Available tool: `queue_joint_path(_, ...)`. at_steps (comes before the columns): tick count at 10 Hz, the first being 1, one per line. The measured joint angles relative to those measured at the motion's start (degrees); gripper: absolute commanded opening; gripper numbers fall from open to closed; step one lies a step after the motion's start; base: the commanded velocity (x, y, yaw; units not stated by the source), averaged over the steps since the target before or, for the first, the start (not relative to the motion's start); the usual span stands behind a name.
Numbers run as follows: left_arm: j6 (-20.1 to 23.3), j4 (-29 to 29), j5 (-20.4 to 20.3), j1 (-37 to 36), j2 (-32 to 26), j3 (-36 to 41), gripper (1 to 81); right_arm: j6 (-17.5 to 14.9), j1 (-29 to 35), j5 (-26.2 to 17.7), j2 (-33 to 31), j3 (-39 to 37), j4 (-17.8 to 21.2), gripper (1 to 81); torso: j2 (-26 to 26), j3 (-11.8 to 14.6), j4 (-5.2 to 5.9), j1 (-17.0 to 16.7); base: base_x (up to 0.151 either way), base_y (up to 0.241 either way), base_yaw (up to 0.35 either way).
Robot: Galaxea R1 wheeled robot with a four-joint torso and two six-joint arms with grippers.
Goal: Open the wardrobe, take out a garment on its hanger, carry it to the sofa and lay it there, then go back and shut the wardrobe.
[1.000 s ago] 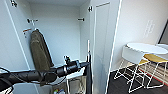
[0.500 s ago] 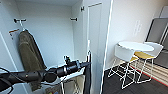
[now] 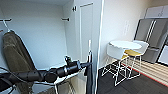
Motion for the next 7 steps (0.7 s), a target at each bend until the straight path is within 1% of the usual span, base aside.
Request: queue_joint_path(7, 0.0, 0.1, -0.1, 0.0, 1.2, 0.3, 1.0, 0.0, -0.1, 0.0, 0.5, 0.0, -0.1, 81.1, 0.0, 0.0, 0.0, 0.0, 0.0, 0.0, -0.199)
